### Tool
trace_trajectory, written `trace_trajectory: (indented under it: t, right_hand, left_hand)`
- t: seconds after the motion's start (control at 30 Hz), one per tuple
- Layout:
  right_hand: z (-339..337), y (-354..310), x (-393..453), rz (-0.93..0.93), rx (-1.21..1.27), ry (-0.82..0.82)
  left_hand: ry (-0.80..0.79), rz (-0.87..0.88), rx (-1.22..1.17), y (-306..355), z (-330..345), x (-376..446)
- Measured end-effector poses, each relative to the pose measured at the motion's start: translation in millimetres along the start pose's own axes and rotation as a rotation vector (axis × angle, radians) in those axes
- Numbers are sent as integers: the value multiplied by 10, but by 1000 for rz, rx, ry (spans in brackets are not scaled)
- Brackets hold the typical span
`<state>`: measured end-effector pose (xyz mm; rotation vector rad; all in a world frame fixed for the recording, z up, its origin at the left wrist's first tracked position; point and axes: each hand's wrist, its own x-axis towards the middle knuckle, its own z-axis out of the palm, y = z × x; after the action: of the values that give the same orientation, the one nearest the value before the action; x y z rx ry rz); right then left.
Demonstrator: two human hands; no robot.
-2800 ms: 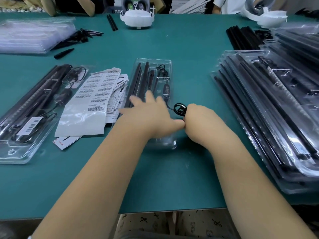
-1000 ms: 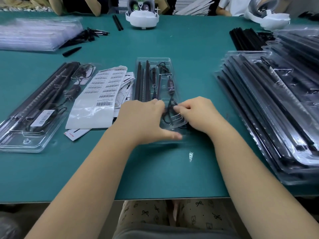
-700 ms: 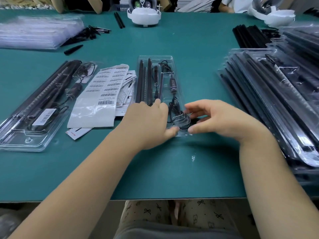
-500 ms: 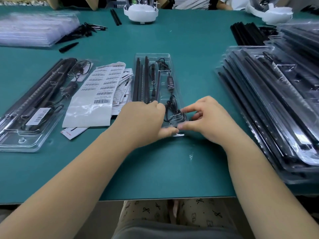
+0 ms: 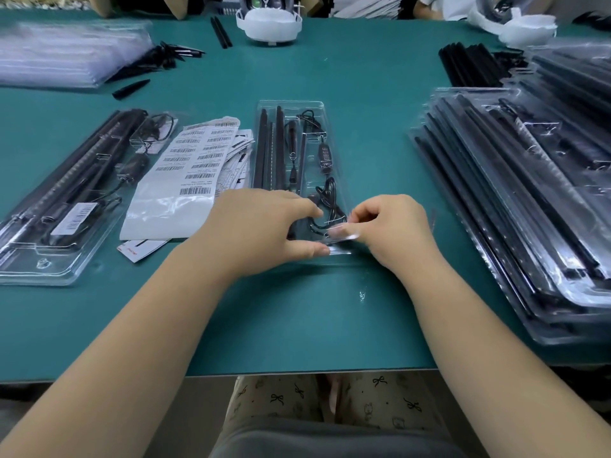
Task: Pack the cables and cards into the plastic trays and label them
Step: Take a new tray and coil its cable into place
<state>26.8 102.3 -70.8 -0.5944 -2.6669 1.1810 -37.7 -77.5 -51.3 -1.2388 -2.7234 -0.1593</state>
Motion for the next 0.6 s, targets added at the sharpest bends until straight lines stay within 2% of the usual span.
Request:
trace_trajectory:
  t: [0.17, 0.37, 0.5, 0.6]
  right_hand:
    - [45, -50, -36, -89, -129, 69]
    - [54, -33, -21, -82, -67, 119]
    - [1, -8, 1, -165, -162, 42]
    - [-83, 41, 28, -196, -184, -98]
  left_hand:
    - [-90, 18, 11, -72, -20, -9]
    - [-49, -2, -29, -16, 50, -87]
    - [-60, -5, -115, -26, 93, -93]
    - [-56, 36, -166, -36, 114, -89]
